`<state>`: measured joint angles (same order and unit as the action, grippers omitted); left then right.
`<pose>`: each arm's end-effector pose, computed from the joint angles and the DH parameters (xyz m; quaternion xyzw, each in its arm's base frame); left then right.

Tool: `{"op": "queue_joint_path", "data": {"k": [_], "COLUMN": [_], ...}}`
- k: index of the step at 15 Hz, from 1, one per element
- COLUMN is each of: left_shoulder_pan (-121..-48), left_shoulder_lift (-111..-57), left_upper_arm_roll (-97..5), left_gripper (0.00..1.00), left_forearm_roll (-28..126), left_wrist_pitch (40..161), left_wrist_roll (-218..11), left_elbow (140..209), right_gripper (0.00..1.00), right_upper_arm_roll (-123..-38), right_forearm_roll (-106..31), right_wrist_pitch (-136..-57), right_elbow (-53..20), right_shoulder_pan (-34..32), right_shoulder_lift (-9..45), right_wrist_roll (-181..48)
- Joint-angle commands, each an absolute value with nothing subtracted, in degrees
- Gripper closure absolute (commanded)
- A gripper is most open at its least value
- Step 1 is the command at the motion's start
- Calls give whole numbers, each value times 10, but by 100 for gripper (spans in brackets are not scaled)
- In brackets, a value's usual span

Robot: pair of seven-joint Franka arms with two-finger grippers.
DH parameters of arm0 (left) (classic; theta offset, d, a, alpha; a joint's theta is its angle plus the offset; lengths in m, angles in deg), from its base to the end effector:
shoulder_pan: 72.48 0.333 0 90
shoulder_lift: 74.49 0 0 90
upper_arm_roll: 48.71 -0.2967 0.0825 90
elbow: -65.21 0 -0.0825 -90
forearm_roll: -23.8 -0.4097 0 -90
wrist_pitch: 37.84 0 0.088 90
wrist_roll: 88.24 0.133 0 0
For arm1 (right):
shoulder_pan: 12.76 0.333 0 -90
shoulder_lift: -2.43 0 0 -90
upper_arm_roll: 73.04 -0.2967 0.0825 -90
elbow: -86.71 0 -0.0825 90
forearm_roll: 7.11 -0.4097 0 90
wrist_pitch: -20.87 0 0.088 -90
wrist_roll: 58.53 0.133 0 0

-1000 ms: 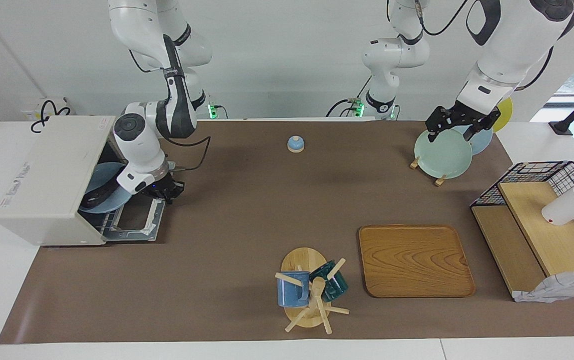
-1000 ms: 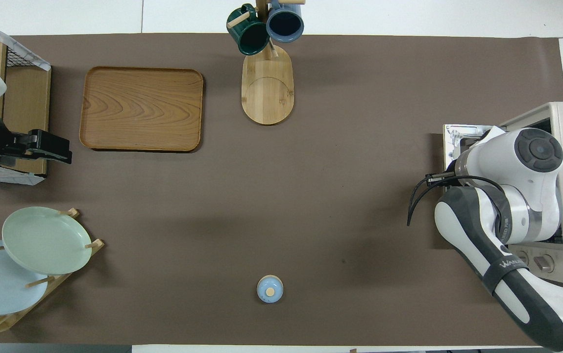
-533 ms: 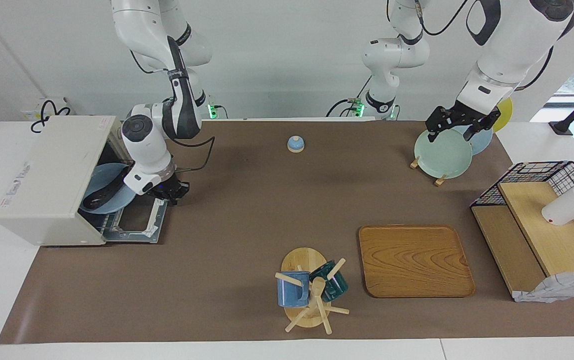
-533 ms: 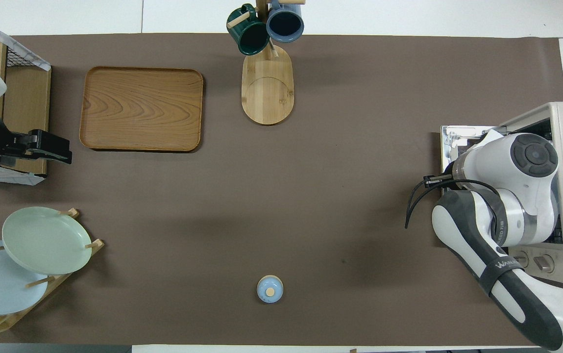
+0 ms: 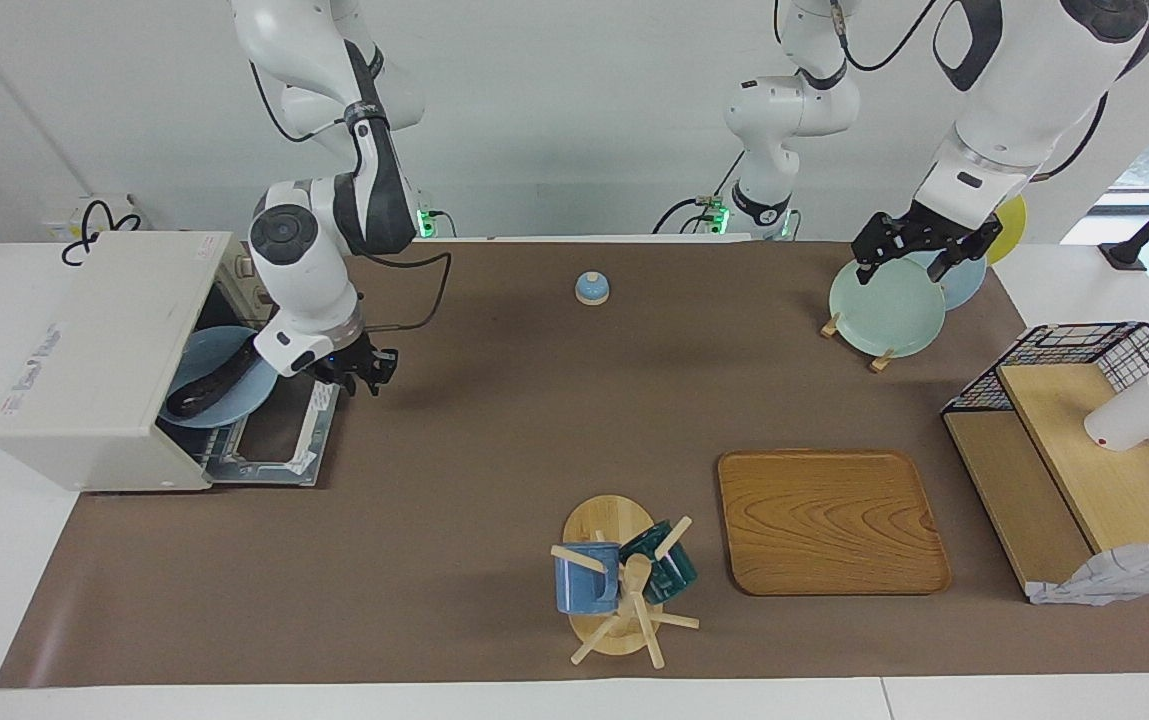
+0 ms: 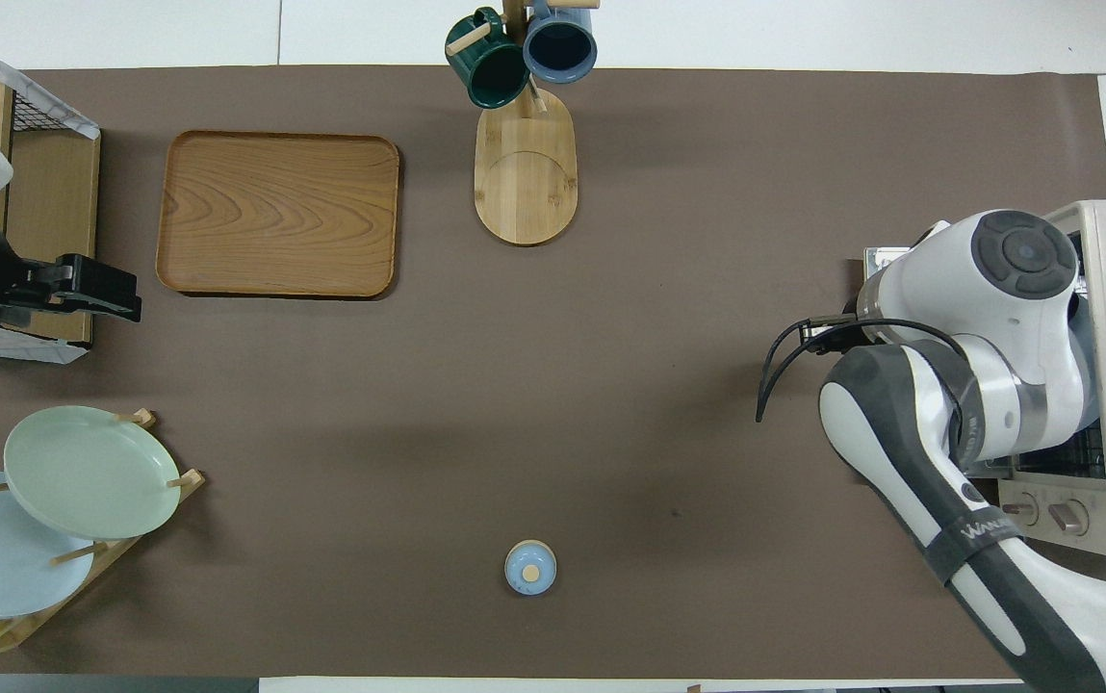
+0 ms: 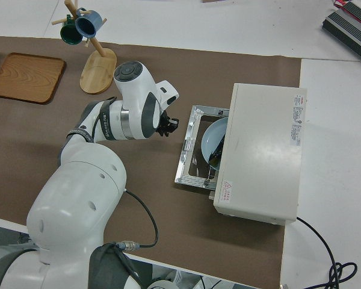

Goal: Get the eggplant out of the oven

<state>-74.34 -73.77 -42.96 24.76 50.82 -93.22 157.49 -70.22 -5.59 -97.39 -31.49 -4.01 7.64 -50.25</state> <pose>0.5664 -0.0782 0.5647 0.9994 -0.0229 -0.0260 0.0049 0.5694 0.0572 0.3240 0.9988 -0.0137 -0.0429 0.0191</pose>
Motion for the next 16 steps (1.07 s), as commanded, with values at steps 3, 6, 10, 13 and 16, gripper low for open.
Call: {"op": "queue_joint_path", "data": {"k": [3,6,10,13,16], "left_shoulder_pan": [-744,-744,-744,-744,-744], "left_shoulder_lift": [-728,-727,-727,-728,-727], "left_upper_arm_roll": [-432,-432,-432,-432,-432], "left_gripper": [0,0,0,0,0], "left_forearm_roll": [239,239,239,239,239], "left_wrist_pitch": [502,503,503,502,503], "left_wrist_roll": [-930,-930,-930,-930,-930], "left_elbow": [1582,1582,1583,1583,1582], "right_gripper": [25,28,35,35,37], "right_upper_arm_roll": [-697,-697,-696,-696,-696], "right_forearm_roll": [-15,-15,-14,-14,-14], "right_wrist_pitch": [-920,-929,-1003,-1004,-1043], "right_elbow": [-320,-339,-392,-397,-419], "right_shoulder_pan": [-92,-119,-133,-137,-150], "right_shoulder_lift": [21,15,2,5,2], "right_wrist_roll": [-494,-515,-526,-542,-579]}}
